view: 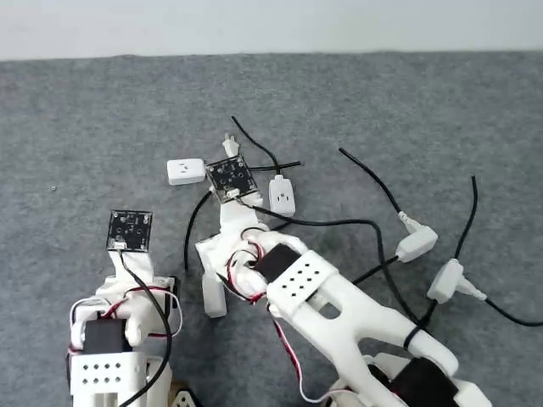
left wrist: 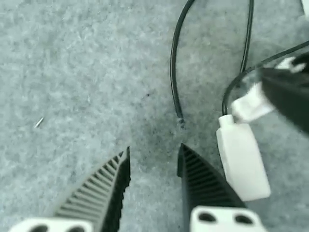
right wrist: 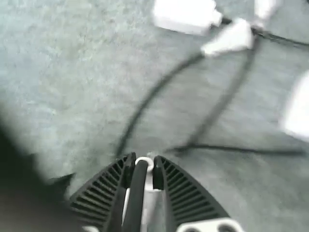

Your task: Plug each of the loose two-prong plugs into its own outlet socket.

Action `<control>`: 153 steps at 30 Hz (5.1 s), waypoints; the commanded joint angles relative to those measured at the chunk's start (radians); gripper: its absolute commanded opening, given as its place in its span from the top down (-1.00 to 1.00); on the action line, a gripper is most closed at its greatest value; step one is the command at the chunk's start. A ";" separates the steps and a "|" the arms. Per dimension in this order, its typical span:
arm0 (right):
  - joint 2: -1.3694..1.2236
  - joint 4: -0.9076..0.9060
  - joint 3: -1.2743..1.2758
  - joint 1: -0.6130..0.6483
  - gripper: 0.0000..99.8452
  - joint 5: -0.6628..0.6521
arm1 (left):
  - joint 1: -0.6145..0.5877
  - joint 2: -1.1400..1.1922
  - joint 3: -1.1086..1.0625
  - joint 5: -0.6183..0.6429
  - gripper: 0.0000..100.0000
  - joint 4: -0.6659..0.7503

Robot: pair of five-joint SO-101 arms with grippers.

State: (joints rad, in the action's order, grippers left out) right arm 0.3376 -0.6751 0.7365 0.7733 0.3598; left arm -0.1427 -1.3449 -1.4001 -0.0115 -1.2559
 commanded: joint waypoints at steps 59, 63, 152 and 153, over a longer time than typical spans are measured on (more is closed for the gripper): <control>0.515 -0.157 0.118 -0.372 0.98 -0.130 | 0.040 0.514 0.058 0.038 0.62 0.275; 0.515 -0.156 0.118 -0.372 0.98 -0.130 | 0.089 0.505 0.054 -0.020 0.82 0.275; 0.585 -0.254 0.078 -0.536 0.98 -0.175 | 0.371 1.123 0.483 0.391 0.98 0.333; 0.585 -0.254 0.078 -0.536 0.98 -0.175 | 0.358 1.092 0.490 0.391 0.98 0.328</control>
State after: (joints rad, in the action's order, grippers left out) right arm 0.9037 -0.9375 0.8638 0.2286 0.1987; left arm 0.2455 -0.1834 -0.9475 0.3874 -0.9352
